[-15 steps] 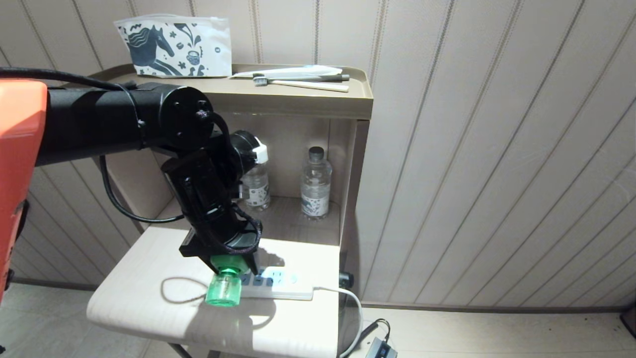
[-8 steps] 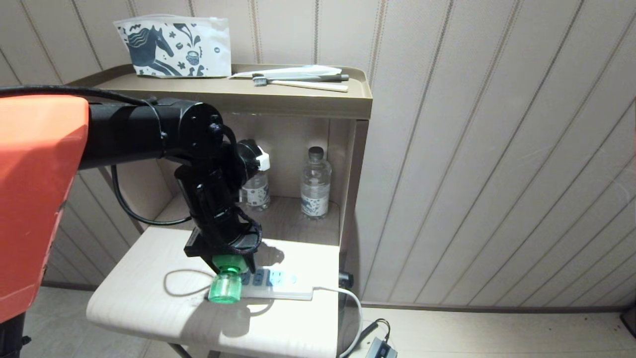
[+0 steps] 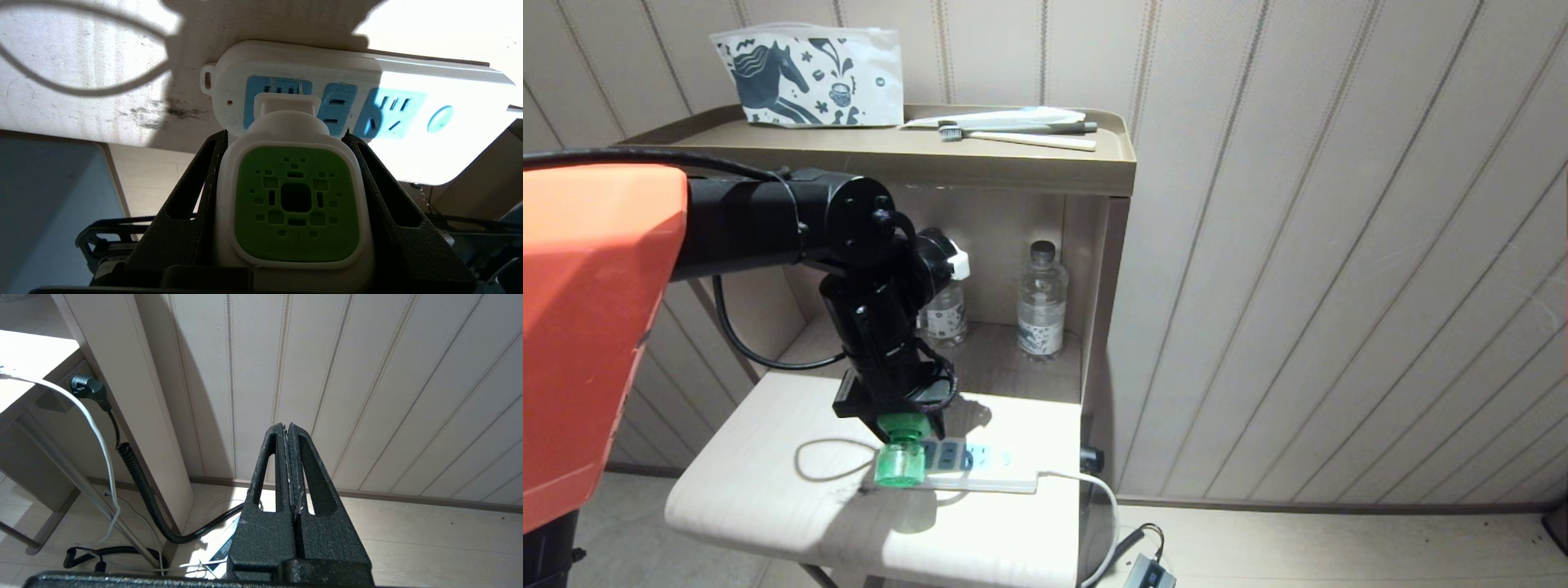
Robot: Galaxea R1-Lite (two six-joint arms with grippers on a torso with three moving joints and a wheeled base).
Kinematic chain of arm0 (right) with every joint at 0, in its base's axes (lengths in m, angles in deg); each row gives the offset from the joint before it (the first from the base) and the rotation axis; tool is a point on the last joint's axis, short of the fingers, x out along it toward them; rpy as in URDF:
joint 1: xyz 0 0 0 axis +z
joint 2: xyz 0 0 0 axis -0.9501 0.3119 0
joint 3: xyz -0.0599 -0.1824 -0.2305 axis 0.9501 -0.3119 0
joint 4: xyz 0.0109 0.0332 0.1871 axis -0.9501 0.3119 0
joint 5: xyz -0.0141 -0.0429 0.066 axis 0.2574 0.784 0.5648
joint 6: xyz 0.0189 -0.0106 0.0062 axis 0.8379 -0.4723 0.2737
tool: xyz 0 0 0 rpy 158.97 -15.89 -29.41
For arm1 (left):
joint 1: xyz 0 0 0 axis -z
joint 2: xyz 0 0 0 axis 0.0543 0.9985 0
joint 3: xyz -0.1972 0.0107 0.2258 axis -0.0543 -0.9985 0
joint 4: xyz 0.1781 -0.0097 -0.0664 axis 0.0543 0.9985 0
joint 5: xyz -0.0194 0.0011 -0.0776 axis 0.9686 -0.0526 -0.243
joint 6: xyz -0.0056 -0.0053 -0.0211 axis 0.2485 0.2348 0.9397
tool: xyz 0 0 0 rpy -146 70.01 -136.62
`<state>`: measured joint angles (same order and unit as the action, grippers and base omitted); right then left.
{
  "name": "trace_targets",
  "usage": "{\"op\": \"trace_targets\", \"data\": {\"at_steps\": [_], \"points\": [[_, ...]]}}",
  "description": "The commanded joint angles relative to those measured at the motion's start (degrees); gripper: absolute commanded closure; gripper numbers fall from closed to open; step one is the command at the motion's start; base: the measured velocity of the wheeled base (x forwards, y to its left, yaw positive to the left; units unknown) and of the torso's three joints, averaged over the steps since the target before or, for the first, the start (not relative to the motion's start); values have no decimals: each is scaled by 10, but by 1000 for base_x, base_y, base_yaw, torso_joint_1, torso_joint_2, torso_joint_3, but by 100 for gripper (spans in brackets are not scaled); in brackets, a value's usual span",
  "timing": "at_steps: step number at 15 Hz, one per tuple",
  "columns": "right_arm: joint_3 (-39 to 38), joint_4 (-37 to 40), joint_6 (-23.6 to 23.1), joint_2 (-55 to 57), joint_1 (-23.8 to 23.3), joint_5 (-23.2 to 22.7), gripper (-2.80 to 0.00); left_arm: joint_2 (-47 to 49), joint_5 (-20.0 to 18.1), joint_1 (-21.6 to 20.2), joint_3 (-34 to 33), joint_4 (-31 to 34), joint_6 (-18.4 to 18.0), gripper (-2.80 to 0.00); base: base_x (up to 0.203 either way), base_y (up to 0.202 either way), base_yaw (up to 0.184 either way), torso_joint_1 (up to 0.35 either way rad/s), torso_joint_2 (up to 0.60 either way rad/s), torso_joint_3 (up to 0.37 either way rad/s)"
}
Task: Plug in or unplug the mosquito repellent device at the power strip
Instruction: Insert the plug into the socket
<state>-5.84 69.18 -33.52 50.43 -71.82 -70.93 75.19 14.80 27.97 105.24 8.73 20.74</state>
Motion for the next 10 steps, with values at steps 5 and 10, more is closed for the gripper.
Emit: {"op": "trace_targets", "data": {"at_steps": [5, 10], "points": [[0, 0, 0, 0, 0, 0, 0, 13, 0, -1, 0, 3, 2, 0, 0, 0, 0, 0, 0, 0], [0, 0, 0, 0, 0, 0, 0, 17, 1, -2, 0, 3, 2, 0, 0, 0, 0, 0, 0, 0]]}}
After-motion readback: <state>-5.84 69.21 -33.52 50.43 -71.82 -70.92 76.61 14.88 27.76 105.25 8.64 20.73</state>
